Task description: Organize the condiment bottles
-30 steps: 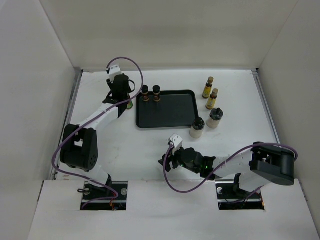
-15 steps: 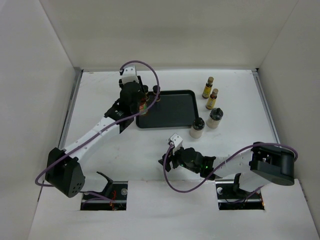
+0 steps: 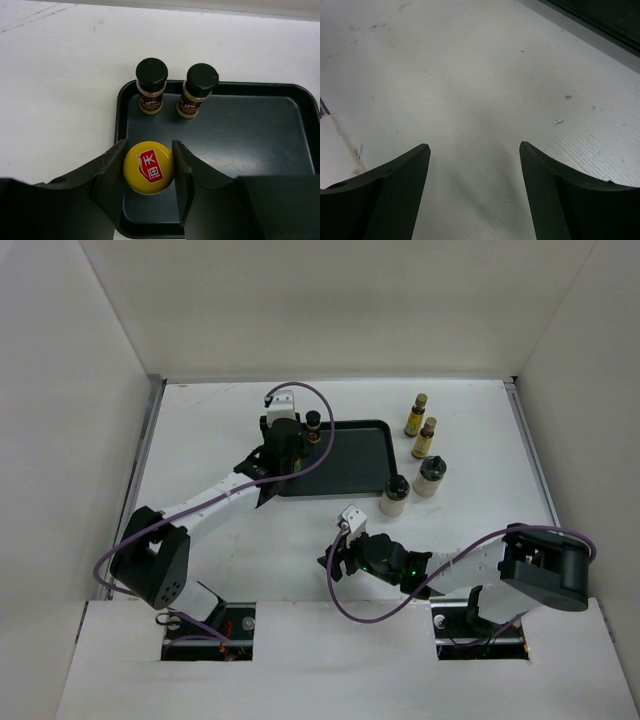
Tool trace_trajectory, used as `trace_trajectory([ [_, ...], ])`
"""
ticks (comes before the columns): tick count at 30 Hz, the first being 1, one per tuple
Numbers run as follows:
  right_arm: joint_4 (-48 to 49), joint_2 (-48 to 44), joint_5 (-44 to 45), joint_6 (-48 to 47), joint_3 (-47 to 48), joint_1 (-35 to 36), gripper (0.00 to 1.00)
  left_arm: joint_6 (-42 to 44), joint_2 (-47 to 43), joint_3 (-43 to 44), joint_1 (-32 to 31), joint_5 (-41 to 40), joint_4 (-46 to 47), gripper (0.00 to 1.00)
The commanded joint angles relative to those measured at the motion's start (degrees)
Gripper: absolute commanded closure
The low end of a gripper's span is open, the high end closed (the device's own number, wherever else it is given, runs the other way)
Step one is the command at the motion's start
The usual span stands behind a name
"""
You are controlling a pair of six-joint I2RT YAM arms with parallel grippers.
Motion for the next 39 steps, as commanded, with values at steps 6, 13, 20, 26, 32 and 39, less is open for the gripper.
trace_trajectory([
  [6, 2.8, -0.5, -0.7, 0.4, 1.1, -0.3, 0.21, -1.2, -0.9, -0.8, -0.7, 0.1, 8.9, 0.81],
  [13, 2.8, -0.5, -0.6, 0.4, 1.1, -0.3, 0.21, -1.5, -1.8, -2.5, -0.9, 0.1, 8.2, 0.72],
  [20, 3.0, -0.7, -0.5, 0.4, 1.0, -0.3, 0.21, -1.7, -3.9, -4.4, -1.2, -0.5, 9.2, 0.27],
  [26, 3.2, -0.5, -0.1, 0.2, 1.1, -0.2, 0.24, -1.4, -10.1, -6.2, -0.9, -1.4, 9.5, 0.00],
  [32, 2.4, -0.8, 0.8, -0.4, 2.5, 2.2, 0.63, -1.7, -24.6, -15.2, 1.4, -4.3, 17.7, 0.00],
  [39, -14.4, -9.5, 10.5, -1.5, 11.5, 4.4, 0.75, -5.3, -39.9, -32.8, 4.4, -19.3, 21.4, 0.00],
])
